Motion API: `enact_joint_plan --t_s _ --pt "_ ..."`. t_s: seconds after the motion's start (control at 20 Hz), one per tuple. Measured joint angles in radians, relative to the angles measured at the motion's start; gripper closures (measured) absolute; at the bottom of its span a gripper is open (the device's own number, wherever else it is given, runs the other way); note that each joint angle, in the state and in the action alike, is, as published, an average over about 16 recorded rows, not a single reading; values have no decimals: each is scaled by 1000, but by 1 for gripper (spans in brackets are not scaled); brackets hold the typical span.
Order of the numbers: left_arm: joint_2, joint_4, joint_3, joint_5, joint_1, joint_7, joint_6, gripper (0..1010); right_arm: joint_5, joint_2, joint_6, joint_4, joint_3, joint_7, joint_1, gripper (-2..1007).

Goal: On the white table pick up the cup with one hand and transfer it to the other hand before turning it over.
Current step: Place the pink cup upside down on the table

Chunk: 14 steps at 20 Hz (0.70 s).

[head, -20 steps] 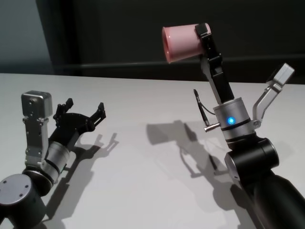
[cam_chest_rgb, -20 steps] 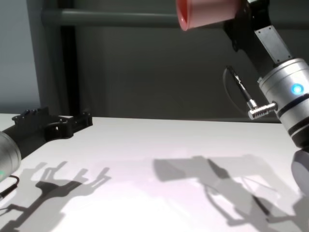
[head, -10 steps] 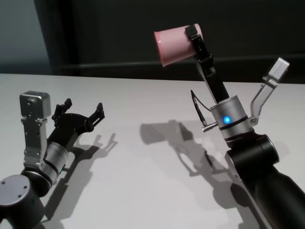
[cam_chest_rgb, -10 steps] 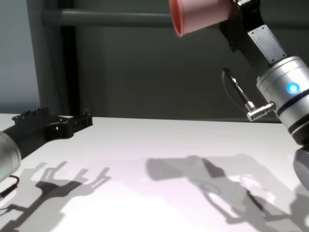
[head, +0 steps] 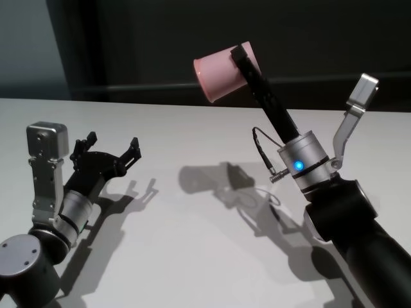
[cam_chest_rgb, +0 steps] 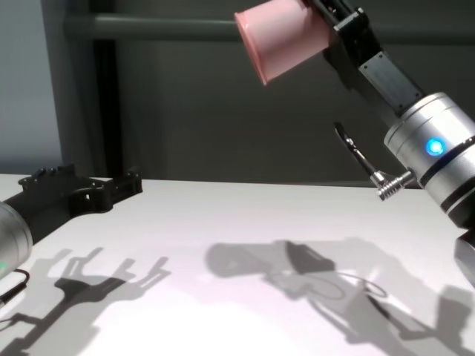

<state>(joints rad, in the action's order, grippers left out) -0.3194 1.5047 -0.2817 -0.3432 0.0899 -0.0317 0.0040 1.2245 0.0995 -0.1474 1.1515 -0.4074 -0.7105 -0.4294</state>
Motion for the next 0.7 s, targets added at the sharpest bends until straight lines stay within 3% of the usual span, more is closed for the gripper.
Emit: enact_joint_plan --t_s 0.3,0.7 --pt "0 0 0 0 0 0 0 9 -113 28 -31 18 -36 54 -1 249" --pt "0 0 0 0 0 0 0 9 -276 67 -47 40 -81 133 -8 249"
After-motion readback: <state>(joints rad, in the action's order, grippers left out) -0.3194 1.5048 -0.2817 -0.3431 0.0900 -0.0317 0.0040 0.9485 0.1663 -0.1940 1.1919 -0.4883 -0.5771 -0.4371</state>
